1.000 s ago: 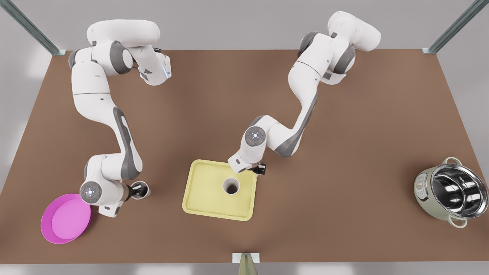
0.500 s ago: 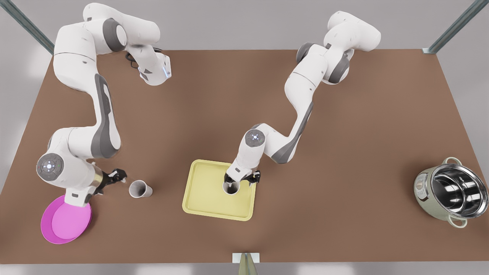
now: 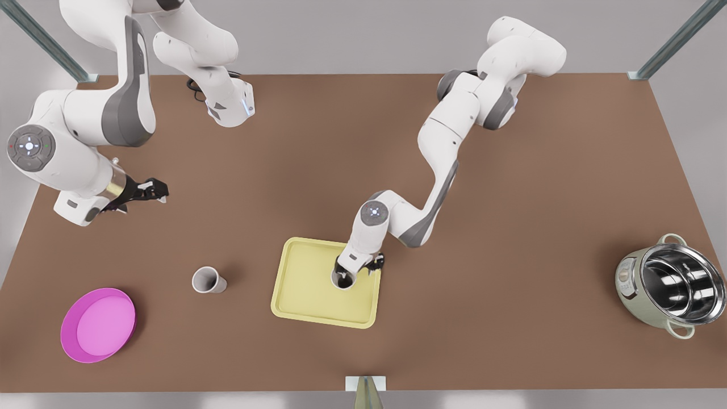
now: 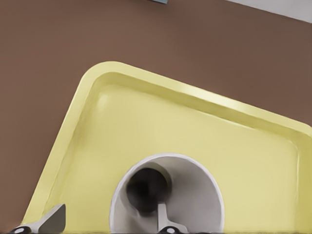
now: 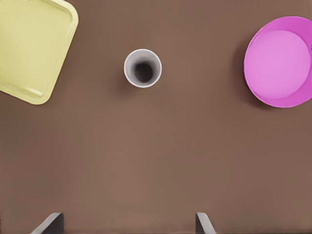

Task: Use the left arm to pick up the white IKEA cup from the tray and place it on the middle-left position; use the right arm to pick up the white IKEA cup from the tray and place it on the middle-right position

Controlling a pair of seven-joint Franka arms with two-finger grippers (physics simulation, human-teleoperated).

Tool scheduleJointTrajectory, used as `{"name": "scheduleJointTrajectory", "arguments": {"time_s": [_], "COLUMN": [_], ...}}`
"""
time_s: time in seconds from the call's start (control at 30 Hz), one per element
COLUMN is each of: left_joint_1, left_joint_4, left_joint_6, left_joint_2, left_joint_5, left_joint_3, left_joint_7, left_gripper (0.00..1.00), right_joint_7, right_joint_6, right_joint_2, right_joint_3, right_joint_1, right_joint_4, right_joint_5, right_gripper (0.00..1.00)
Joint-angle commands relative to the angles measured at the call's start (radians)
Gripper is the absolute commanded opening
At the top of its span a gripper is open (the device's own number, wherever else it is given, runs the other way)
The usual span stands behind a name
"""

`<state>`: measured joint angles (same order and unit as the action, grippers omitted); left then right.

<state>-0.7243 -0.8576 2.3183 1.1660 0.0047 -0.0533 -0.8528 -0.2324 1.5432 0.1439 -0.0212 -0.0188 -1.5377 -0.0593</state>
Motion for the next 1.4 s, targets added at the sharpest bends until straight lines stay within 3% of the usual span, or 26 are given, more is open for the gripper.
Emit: {"name": "scheduleJointTrajectory", "arguments": {"time_s": [0.0,0.13,0.2,0.23,0.47,0.57,0.63,0.7,0.83,1.37], "left_joint_1": [-0.009,-0.015,0.017,0.028,0.12,0.243,0.302,0.361,0.463,0.551], "left_joint_4": [0.002,0.002,0.002,0.003,-0.005,-0.032,-0.122,-0.36,-0.554,-0.609], "left_joint_6": [0.006,0.02,-0.005,-0.017,-0.293,-0.461,-0.459,-0.317,-0.155,-0.066], "left_joint_2": [0.0,-0.002,-0.019,-0.026,-0.177,-0.281,-0.336,-0.457,-0.52,-0.407], "left_joint_5": [0.001,-0.006,-0.014,-0.015,-0.008,-0.008,-0.006,-0.006,-0.034,-0.1], "left_joint_3": [0.0,0.007,0.044,0.047,0.073,0.078,0.07,0.07,0.072,0.079], "left_joint_7": [-0.084,-0.118,-0.117,-0.112,-0.025,0.153,0.337,0.462,0.653,0.825], "left_gripper": [0.78,0.41,0.12,0.05,0.03,0.04,0.06,0.06,0.05,0.04], "right_joint_7": [0.214,0.208,0.206,0.208,0.216,0.217,0.216,0.214,0.214,0.223], "right_joint_6": [-0.015,-0.014,-0.014,-0.012,-0.002,-0.002,0.0,0.0,0.001,0.001], "right_joint_2": [0.006,0.022,0.023,0.025,0.052,0.052,0.052,0.052,0.06,0.089], "right_joint_3": [0.003,0.001,0.001,0.001,0.015,0.015,0.013,0.012,0.007,0.006], "right_joint_1": [0.002,0.002,0.002,0.002,0.019,0.02,0.02,0.02,0.019,0.017], "right_joint_4": [0.004,0.008,0.015,0.016,0.108,0.108,0.108,0.108,0.11,0.142], "right_joint_5": [0.001,0.001,0.0,-0.004,-0.005,-0.005,-0.005,-0.005,-0.01,-0.013], "right_gripper": [1.0,1.0,1.0,1.0,1.0,1.0,1.0,1.0,1.0,1.0]}}
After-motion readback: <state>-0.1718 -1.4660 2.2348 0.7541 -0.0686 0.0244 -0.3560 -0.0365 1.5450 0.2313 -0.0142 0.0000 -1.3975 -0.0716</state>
